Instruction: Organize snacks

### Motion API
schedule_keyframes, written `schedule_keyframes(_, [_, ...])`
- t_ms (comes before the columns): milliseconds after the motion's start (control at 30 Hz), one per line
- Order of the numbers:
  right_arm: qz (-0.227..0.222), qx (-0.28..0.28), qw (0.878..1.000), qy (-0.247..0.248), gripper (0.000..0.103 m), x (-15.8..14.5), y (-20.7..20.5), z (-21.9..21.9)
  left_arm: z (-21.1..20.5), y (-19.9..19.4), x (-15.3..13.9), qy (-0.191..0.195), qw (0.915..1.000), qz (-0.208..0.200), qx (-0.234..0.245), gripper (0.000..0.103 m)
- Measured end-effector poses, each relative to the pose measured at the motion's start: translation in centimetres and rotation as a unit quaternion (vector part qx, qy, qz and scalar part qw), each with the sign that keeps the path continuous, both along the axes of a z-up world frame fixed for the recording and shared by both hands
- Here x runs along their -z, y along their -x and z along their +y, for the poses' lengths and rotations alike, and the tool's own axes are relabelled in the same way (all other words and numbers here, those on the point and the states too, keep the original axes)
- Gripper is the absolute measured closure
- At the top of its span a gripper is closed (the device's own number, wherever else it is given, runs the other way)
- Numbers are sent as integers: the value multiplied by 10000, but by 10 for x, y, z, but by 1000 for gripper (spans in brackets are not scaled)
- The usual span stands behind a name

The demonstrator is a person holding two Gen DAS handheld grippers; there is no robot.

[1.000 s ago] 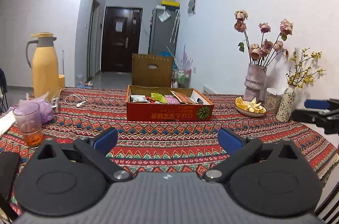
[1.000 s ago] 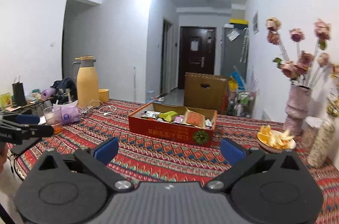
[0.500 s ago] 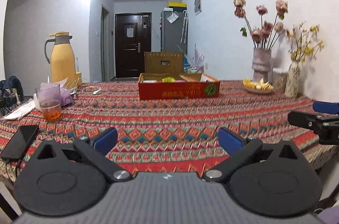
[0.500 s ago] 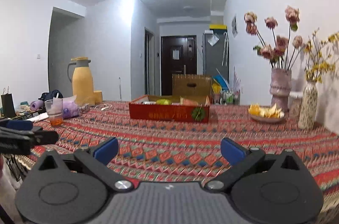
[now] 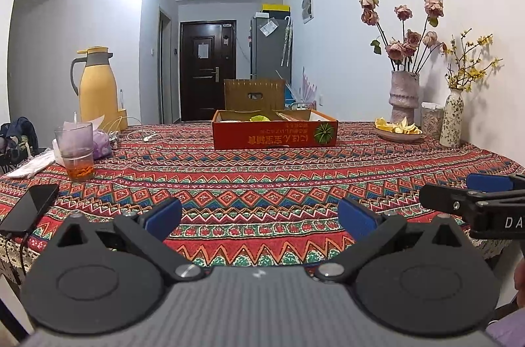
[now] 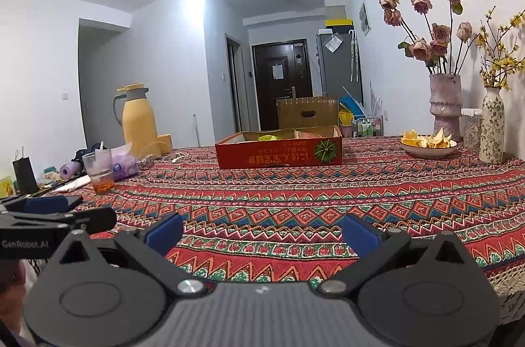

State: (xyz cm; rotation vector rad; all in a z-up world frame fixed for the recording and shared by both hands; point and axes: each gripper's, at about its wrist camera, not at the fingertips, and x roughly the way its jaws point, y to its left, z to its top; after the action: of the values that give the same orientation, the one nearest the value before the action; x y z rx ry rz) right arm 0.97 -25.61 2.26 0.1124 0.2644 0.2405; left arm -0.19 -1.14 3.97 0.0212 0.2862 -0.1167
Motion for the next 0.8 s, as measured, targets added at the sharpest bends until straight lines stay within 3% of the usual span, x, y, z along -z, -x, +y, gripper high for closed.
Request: schedule_keyframes(800, [49, 56, 10000, -40, 0, -1, -2, -3, 1, 1, 0, -5, 10000, -24, 34, 0])
